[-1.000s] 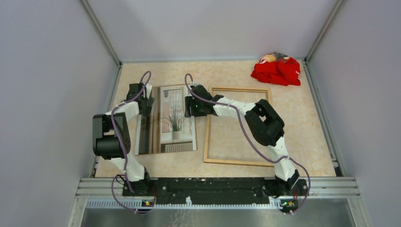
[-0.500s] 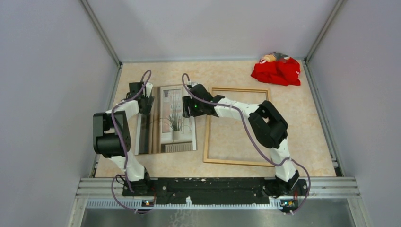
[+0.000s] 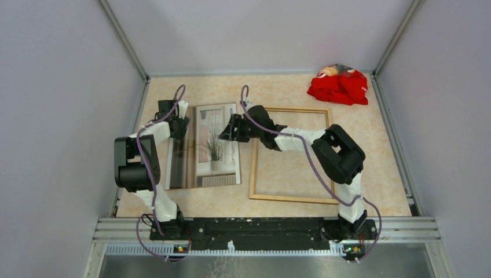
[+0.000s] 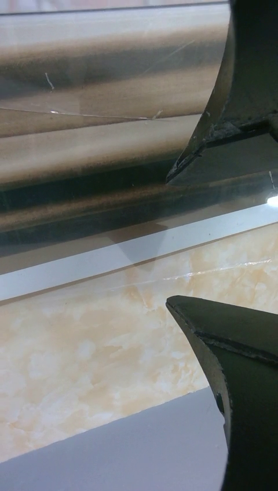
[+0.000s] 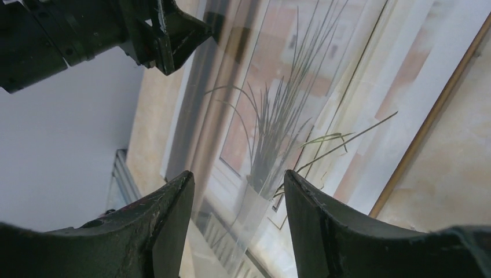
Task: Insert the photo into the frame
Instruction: Pick up the photo frame item at the center of the board.
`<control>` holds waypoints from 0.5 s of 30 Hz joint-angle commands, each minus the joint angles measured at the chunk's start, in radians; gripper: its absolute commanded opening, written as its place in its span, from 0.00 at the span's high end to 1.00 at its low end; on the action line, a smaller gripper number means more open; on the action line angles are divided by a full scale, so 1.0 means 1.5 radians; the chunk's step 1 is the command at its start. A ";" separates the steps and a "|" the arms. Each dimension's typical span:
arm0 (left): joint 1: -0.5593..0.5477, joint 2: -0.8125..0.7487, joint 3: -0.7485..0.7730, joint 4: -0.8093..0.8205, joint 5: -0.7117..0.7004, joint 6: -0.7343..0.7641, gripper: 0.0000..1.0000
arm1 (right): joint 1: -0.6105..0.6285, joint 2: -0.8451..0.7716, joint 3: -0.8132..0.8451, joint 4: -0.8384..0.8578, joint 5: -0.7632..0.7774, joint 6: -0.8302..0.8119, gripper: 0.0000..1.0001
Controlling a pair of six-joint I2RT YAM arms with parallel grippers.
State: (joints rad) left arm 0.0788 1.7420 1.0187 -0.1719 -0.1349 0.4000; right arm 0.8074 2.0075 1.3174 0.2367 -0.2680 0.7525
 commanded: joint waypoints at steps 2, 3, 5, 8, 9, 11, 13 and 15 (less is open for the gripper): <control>0.000 0.029 -0.013 -0.083 0.036 0.006 0.24 | -0.011 0.004 -0.035 0.227 -0.093 0.130 0.42; 0.000 0.029 -0.013 -0.084 0.036 0.007 0.24 | -0.011 0.007 -0.032 0.230 -0.095 0.134 0.42; 0.000 0.030 -0.013 -0.087 0.040 0.009 0.25 | -0.012 0.019 -0.026 0.244 -0.106 0.148 0.42; 0.000 0.031 -0.013 -0.089 0.043 0.010 0.26 | -0.014 0.041 -0.029 0.309 -0.129 0.198 0.42; 0.000 0.031 -0.013 -0.090 0.045 0.010 0.26 | -0.014 0.049 -0.037 0.340 -0.134 0.219 0.42; 0.000 0.031 -0.014 -0.090 0.047 0.011 0.26 | -0.015 0.066 -0.041 0.386 -0.144 0.256 0.42; 0.000 0.031 -0.014 -0.093 0.048 0.012 0.27 | -0.014 0.081 -0.038 0.409 -0.151 0.278 0.42; 0.000 0.030 -0.013 -0.093 0.048 0.014 0.27 | -0.015 0.088 -0.036 0.407 -0.151 0.284 0.42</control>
State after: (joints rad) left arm 0.0788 1.7420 1.0214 -0.1864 -0.1009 0.4145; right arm 0.7822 2.1124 1.2549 0.6987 -0.4500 1.0962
